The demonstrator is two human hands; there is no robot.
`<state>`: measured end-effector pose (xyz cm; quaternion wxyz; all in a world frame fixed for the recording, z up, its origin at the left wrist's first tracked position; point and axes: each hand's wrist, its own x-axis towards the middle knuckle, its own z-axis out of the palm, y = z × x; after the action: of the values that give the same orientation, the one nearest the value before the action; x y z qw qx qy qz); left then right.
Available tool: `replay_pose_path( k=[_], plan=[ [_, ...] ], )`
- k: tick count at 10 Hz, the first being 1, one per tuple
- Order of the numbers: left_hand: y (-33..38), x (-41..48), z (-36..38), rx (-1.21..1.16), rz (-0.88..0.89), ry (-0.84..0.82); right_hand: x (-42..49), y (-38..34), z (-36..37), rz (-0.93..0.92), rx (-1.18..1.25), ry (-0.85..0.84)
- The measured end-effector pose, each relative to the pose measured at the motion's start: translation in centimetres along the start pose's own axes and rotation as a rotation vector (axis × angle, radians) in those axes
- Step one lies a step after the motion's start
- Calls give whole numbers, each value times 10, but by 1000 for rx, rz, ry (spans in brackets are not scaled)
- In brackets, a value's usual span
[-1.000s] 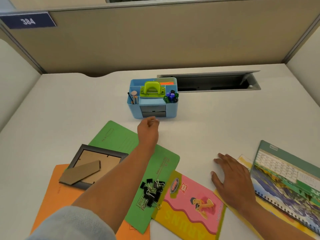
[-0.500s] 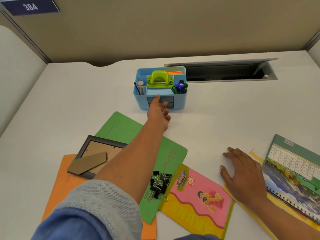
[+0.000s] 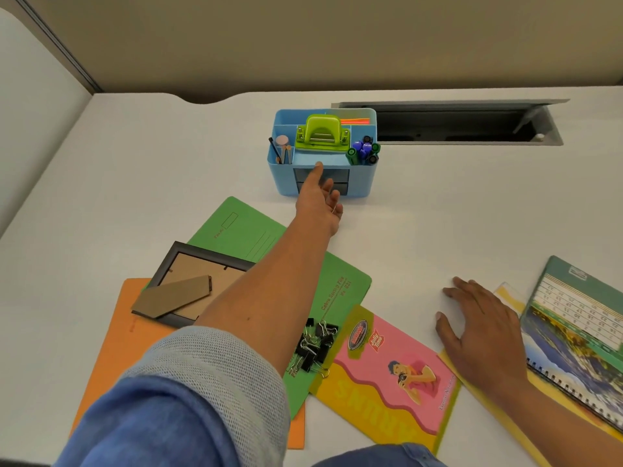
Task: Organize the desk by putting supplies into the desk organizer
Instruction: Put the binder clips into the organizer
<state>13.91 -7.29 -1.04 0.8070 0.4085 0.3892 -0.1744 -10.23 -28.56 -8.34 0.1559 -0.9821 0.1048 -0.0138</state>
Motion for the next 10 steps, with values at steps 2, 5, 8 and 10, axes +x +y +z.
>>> replay_pose_path(
  k=[2, 5, 8, 10],
  plan=[
    [-2, -4, -3, -9, 5, -7, 0, 0, 0, -5, 2, 4],
    [-15, -14, -17, -57, -26, -10, 5, -2, 0, 3, 9, 39],
    [-29, -24, -32, -87, -78, -19, 5, -3, 0, 4, 9, 39],
    [-28, -29, -32, -79, -74, -22, 3, -4, -3, 8, 17, 40]
  ],
)
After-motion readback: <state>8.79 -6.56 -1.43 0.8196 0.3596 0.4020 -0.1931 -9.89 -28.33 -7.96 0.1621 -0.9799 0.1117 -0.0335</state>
